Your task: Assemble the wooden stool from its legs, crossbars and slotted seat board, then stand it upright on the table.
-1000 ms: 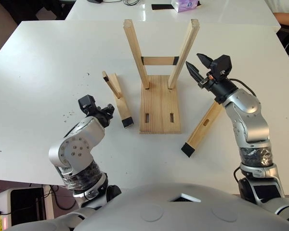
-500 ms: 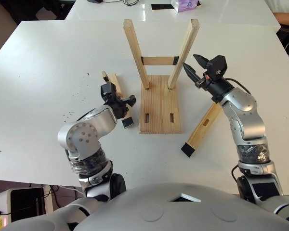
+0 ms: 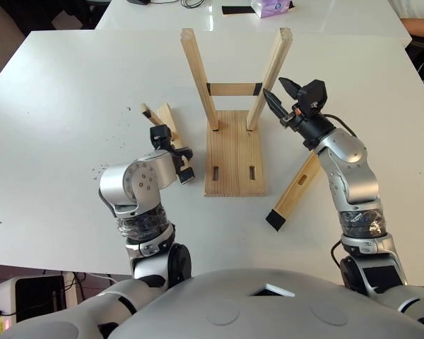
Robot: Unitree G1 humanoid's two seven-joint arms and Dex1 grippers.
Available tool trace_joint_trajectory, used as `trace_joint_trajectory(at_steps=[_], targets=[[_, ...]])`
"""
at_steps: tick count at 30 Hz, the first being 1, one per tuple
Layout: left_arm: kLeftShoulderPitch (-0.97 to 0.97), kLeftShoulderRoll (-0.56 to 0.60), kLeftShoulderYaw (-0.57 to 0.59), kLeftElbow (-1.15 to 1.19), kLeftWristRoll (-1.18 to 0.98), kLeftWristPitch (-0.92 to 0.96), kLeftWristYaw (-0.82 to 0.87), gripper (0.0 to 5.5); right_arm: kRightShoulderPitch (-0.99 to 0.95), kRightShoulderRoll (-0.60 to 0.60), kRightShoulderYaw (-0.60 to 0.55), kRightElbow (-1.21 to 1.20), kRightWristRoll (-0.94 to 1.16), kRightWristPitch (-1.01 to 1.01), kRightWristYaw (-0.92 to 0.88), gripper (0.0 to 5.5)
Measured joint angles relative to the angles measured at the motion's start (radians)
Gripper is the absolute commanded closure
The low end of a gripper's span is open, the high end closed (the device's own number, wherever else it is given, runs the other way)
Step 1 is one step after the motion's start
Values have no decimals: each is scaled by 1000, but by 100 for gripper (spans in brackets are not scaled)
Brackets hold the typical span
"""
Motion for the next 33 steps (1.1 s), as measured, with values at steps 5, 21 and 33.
trace_joint_trajectory(at_steps=[5,21,33], targets=[[7,1,12,-29,19,0,-27,195,7,6,0,-4,0,0,-9,329],[124,104,-39,-70,-19,-33,-244,343,17,25,1,-14,-2,0,-43,329],[-161,247,225,246,-55,-516,-408,343,-88,81,-82,-36,57,28,-106,329]])
